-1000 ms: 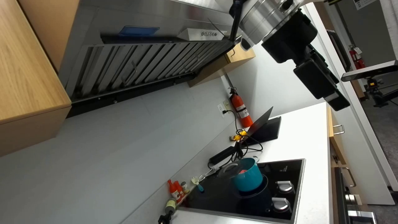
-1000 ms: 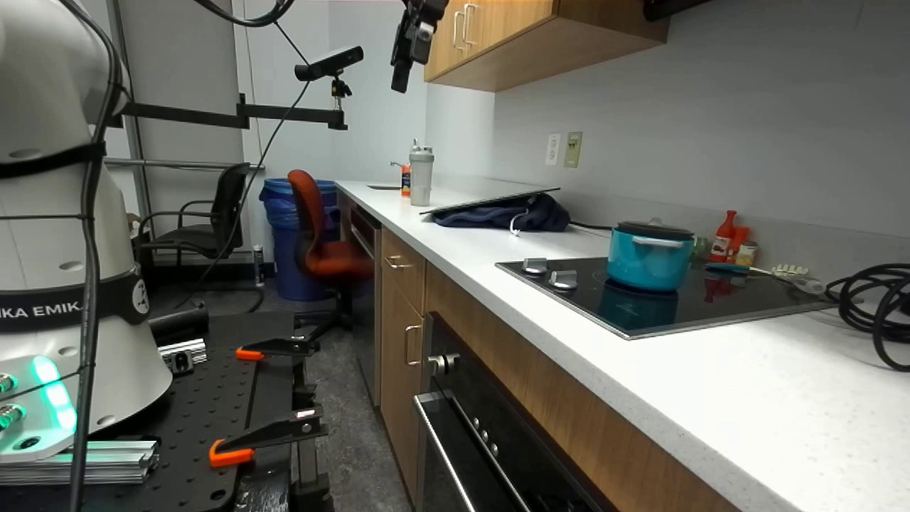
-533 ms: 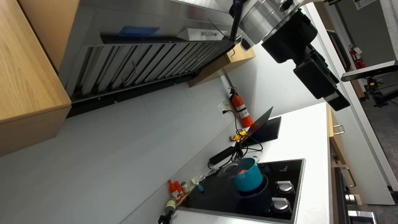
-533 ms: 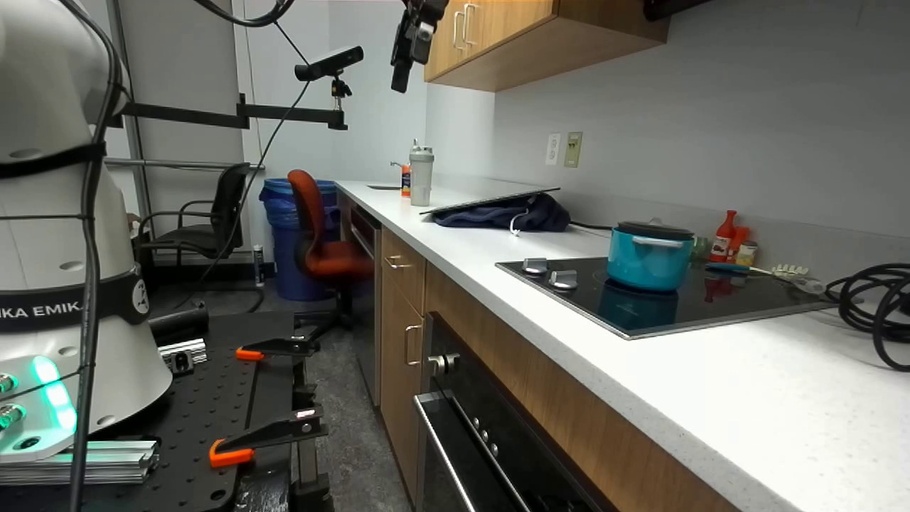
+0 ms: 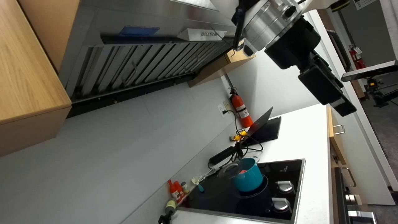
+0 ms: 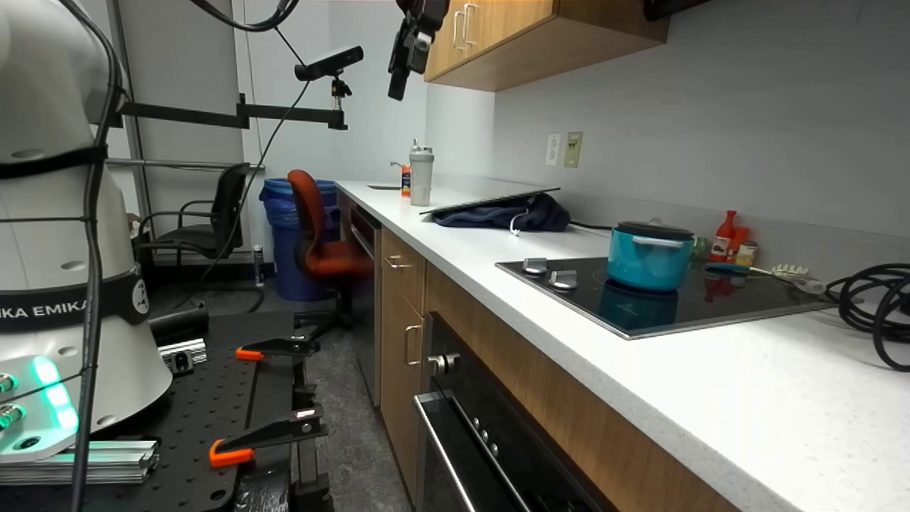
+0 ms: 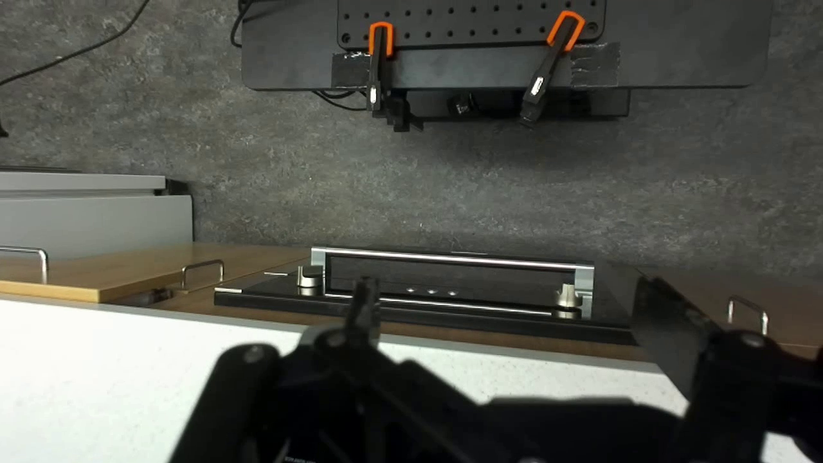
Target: Uncover the pot and put the lid on the counter
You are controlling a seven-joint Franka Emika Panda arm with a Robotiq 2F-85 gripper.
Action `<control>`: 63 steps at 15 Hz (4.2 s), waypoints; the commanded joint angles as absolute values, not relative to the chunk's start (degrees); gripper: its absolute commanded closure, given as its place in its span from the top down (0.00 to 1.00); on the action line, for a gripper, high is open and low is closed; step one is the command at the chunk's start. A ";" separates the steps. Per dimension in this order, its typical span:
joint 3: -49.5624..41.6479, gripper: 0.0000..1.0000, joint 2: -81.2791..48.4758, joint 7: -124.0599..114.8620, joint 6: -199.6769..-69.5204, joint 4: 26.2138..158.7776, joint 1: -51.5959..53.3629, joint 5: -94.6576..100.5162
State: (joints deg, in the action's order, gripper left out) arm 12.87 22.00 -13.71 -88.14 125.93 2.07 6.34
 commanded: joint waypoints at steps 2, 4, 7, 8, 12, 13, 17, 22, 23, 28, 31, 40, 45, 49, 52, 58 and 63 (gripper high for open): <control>11.57 1.00 21.17 -13.14 -88.62 127.94 3.96 5.94; 11.47 1.00 20.81 -13.33 -89.11 129.04 4.10 5.76; 11.19 1.00 20.13 -14.11 -90.81 130.60 3.95 5.44; 10.98 1.00 19.89 -14.34 -91.56 131.17 3.83 5.12; 9.79 1.00 20.17 -16.35 -98.00 134.77 3.31 3.41; 9.55 1.00 20.40 -17.13 -100.31 135.89 3.21 2.98; 10.06 1.00 21.37 -23.86 -112.25 141.37 2.62 4.30; 11.72 1.00 20.77 -32.30 -123.93 144.43 1.58 8.48; 12.12 1.00 20.82 -34.01 -125.15 144.49 1.25 9.86; 12.24 1.00 20.55 -39.91 -128.95 143.31 -0.71 16.14; 11.48 1.00 20.01 -38.96 -127.99 143.02 -0.11 16.02; 11.45 1.00 19.44 -38.83 -128.42 143.00 -0.30 16.61; 11.79 1.00 16.27 -35.72 -129.64 141.74 -1.86 27.67; 10.28 1.00 13.59 -34.36 -134.94 140.12 -2.62 36.04; 8.87 1.00 11.37 -34.41 -140.57 138.47 -2.97 39.83; 6.22 1.00 5.07 -35.46 -150.24 133.72 -3.23 43.87; 4.79 1.00 -1.24 -36.60 -156.49 129.04 -3.71 45.52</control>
